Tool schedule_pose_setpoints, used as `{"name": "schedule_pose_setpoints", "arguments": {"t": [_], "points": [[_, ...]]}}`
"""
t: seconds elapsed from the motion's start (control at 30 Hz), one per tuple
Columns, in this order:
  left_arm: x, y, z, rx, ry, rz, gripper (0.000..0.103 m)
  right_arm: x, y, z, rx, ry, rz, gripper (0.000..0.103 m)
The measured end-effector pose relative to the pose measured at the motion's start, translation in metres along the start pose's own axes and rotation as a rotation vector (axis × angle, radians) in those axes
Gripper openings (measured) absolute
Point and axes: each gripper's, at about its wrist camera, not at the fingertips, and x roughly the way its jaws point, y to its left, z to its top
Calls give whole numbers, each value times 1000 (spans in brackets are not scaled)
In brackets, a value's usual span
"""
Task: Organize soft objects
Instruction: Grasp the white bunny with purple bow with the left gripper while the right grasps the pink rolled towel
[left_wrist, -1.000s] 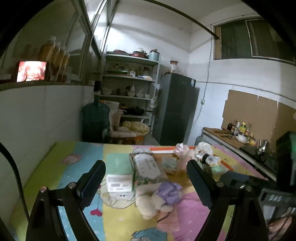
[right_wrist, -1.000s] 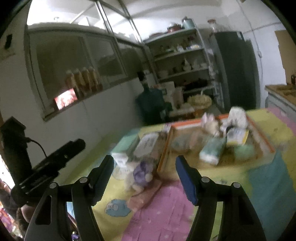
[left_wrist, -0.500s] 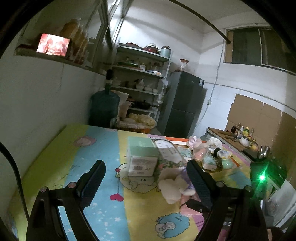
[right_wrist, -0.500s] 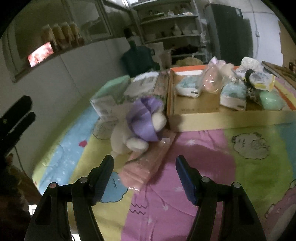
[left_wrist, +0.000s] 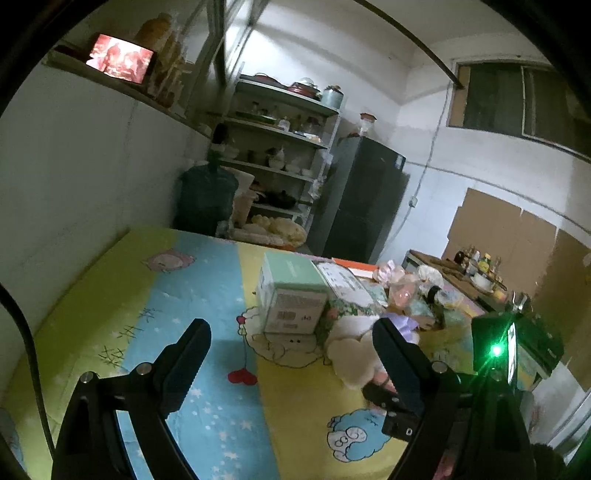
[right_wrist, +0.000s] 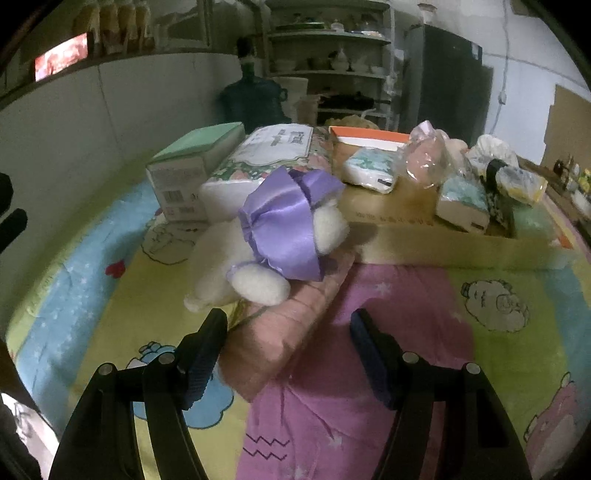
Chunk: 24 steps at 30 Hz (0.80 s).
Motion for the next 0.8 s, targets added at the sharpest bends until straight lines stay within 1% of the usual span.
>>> {"name": "schedule_pose_setpoints", "arguments": {"t": [0.03,0.07,0.13,0.2,0.27,0.37,0.4,0.47,0.53,0.6,0.7,0.77,0.8], "points": [[2,-1,-1,10,8,-7,89,1,1,1,-5,-2,-3,64],[3,-2,-2,22,18,-15,89,0,1,0,-9,-9,-1,52],[9,-5,-2,62,48,-46,89,-1,-1,1,-7,-12,8,47],[17,-11,-2,119,83,-89,89,-5,-5,-3,-8,-15,23,38],[29,-21,-2,207,136,-158,89,-10,-12,-6,9,-12,50,31],[44,-37,-2,338,188,-260,89,-19,-23,-14,40,-6,92,27],[49,-43,-3,394,202,-293,89,-23,-25,-18,43,-7,93,21],[61,-58,-6,525,234,-356,89,-30,-33,-24,59,-6,107,18],[70,-68,-9,607,273,-421,89,-37,-38,-29,70,-9,120,17],[81,-76,-10,670,311,-471,87,-43,-41,-33,69,-17,120,16],[101,-85,-13,734,373,-504,82,-49,-48,-40,78,-17,143,15],[116,-89,-16,762,422,-514,80,-50,-52,-44,92,-17,172,15],[121,-89,-17,771,432,-513,79,-51,-54,-45,97,-17,181,15]]}}
